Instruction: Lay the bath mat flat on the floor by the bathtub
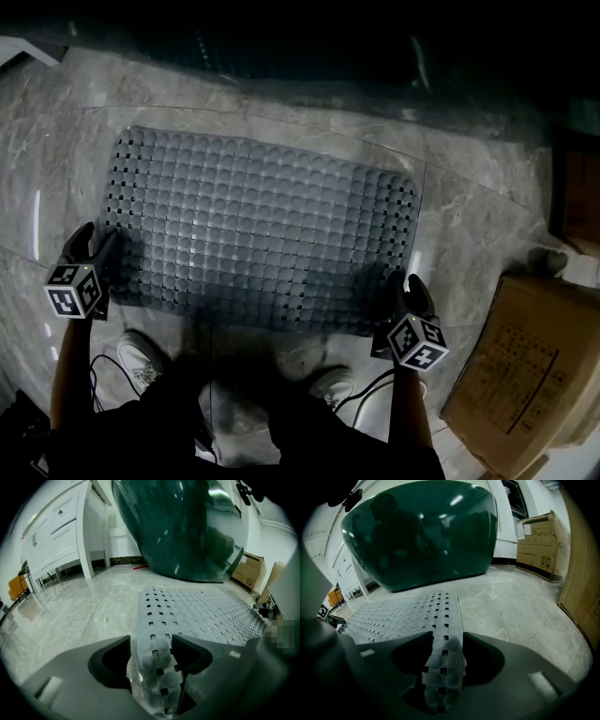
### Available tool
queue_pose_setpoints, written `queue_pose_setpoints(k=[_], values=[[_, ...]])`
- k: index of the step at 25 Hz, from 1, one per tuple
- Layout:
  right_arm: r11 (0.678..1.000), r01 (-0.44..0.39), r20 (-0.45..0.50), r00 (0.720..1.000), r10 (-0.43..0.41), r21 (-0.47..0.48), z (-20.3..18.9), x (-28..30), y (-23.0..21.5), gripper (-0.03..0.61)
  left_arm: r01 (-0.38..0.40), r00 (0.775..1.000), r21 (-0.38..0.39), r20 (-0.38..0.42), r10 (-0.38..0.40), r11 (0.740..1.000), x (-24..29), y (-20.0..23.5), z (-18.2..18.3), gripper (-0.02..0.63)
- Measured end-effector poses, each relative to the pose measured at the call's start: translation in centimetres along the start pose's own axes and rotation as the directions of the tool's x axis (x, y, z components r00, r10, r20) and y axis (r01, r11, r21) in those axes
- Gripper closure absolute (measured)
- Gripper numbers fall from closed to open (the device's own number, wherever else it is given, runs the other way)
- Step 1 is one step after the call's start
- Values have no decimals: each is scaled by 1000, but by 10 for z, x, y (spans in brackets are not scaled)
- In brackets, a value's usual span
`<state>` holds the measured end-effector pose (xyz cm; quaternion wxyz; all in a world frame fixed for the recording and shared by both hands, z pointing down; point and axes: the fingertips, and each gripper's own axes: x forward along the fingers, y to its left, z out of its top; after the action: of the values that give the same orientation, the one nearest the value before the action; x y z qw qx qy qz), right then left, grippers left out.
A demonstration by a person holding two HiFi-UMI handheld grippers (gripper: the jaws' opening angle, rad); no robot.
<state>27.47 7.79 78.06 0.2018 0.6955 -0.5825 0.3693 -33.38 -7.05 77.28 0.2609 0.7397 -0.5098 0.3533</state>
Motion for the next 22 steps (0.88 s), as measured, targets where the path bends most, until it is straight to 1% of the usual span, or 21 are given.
queue_pose_setpoints(k=[3, 6, 8, 10, 11, 12, 13, 15, 18, 19, 22], values=[[1000, -2, 9, 1000, 2, 2, 3, 0, 1, 356, -3, 1000, 16, 6, 3, 1000, -1, 0, 1, 337], [1000, -4, 28, 1000, 4, -8, 7, -2, 5, 386, 3, 1000, 26, 13, -4, 1000, -4, -4, 2, 344], [1000, -10, 35, 999, 10, -25, 8, -3, 9, 409, 4, 1000, 29, 17, -5, 1000, -5, -4, -1, 369], [999, -7, 46, 999, 9, -46, 11, -3, 13, 434, -3, 1000, 35, 20, 2, 999, -5, -2, -4, 380], [998, 1, 56, 998, 3, -57, 14, -4, 14, 443, -10, 1000, 42, 22, 9, 999, -6, -3, -4, 415], [998, 11, 67, 998, -7, -68, 17, -6, 14, 461, -18, 1000, 53, 22, 16, 998, -6, -4, -4, 457], [997, 20, 78, 997, -14, -74, 19, -7, 14, 486, -24, 999, 65, 24, 22, 998, -7, -6, -3, 486], [997, 18, 88, 996, -12, -71, 22, -8, 17, 511, -31, 999, 79, 28, 28, 996, -9, -8, -1, 528], [998, -10, 87, 996, 15, -65, 21, -8, 25, 547, -36, 999, 74, 27, 34, 997, -10, -12, 1, 582], [997, -21, 83, 996, 27, -71, 20, -7, 28, 551, -38, 999, 77, 26, 36, 996, -9, -13, 1, 610], [995, -46, 67, 996, 52, -88, 17, -6, 35, 552, -26, 999, 85, 34, 23, 996, -9, -18, 2, 614]])
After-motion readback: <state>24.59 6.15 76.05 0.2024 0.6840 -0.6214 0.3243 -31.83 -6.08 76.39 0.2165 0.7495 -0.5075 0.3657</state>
